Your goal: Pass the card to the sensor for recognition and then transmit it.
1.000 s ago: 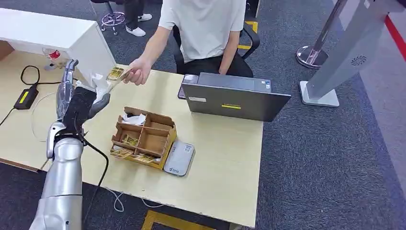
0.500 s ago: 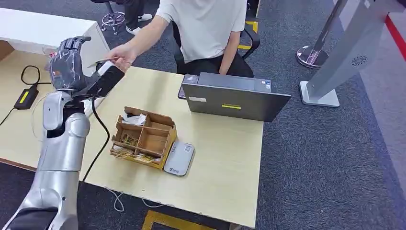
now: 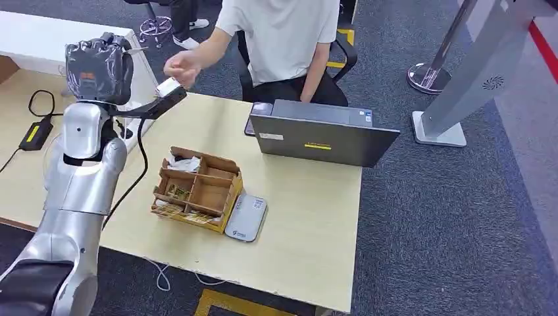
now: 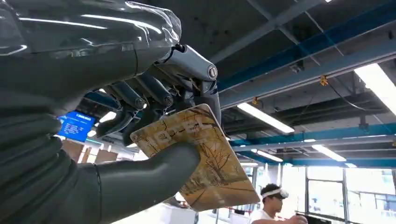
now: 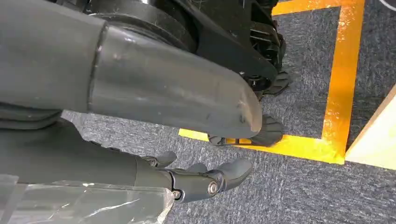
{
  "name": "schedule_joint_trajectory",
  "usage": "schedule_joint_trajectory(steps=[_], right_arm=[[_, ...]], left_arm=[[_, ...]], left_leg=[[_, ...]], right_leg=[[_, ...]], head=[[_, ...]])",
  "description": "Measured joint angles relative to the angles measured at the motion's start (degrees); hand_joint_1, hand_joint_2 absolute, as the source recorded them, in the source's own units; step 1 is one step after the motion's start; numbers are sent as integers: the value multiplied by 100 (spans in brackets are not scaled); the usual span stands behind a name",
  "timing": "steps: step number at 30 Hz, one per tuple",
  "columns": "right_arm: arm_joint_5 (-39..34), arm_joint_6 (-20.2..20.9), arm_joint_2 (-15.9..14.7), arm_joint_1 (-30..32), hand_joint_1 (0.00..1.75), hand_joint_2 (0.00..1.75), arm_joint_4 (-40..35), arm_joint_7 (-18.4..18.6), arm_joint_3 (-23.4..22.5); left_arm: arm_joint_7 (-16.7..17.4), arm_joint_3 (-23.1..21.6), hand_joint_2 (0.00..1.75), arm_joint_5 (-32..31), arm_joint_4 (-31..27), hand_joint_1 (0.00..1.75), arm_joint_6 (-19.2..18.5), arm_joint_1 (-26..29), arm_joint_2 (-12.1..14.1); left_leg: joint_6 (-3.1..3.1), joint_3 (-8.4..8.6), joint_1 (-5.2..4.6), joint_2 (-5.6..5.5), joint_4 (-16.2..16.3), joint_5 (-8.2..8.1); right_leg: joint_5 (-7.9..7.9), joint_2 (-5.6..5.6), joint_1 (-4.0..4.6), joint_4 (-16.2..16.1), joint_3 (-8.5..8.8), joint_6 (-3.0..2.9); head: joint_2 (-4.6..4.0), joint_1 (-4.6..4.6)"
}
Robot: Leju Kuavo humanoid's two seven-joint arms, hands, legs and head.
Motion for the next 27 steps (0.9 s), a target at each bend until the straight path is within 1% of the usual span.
schedule_joint_trajectory(steps=[4, 5, 7, 9, 12, 16, 19, 21, 23, 27], right_arm=[[20, -4, 9, -1, 0, 0, 7, 15, 4], [20, -11, 11, -1, 0, 0, 9, 31, 4], [-2, -42, 13, 6, 0, 0, 11, 59, 4], [-22, -83, 15, 12, 0, 0, 24, 63, 4], [-70, -105, 15, 17, 0, 0, 28, 59, -9], [-90, -177, 20, 32, 0, 0, 35, 50, -37], [-114, -214, 22, 36, 0, 0, 42, 48, -66], [-127, -227, 22, 36, 0, 0, 46, 55, -101], [-140, -271, 22, 42, 0, 0, 50, 88, -140], [-173, -313, 22, 60, 0, 0, 50, 146, -188]], left_arm=[[-121, -103, 175, 129, 4, 175, 0, 60, -109], [-217, -144, 175, 194, -37, 175, -2, 127, -166], [-344, -238, 175, 267, -320, 175, -46, 422, -300], [-425, -416, 175, 273, -672, 175, -210, 783, -499], [-453, -873, 175, 216, -1289, 175, -461, 1372, -725], [-462, -1432, 175, 161, -1823, 175, -789, 1899, -929], [-397, -1837, 175, 116, -2054, 175, -1062, 2163, -985], [-313, -2031, 175, 116, -2118, 175, -1246, 2262, -1008], [-182, -2144, 175, 118, -2138, 175, -1480, 2305, -1008], [78, -2227, 175, 96, -2116, 175, -1849, 2333, -1001]], left_leg=[[0, -1, -1, -2, 0, 0], [0, 0, -2, -2, 0, 0], [1, 0, -5, 1, 1, -1], [2, -3, -5, -5, 1, -2], [6, -7, -5, -4, 1, -8], [10, -6, -7, -2, 2, -12], [10, -5, -5, -3, 2, -11], [9, -5, -4, -3, 1, -11], [9, -3, -4, -2, 1, -10], [9, -3, -3, -3, 1, -10]], right_leg=[[0, -2, -1, 0, 1, 0], [0, -1, -2, -1, 2, 0], [0, 0, -3, -3, 1, 1], [-1, -3, -3, -6, 2, 2], [-4, -3, -3, -10, 2, 7], [-4, -2, -3, -13, 1, 7], [-4, -5, -3, -12, 1, 7], [-4, -4, -2, -10, 1, 7], [-4, -3, -2, -8, 1, 7], [-4, -4, -1, -6, 2, 7]], head=[[0, 0], [0, 0], [0, -9], [0, -4], [0, -2], [0, 0], [0, 2], [0, 0], [0, 0], [0, 2]])
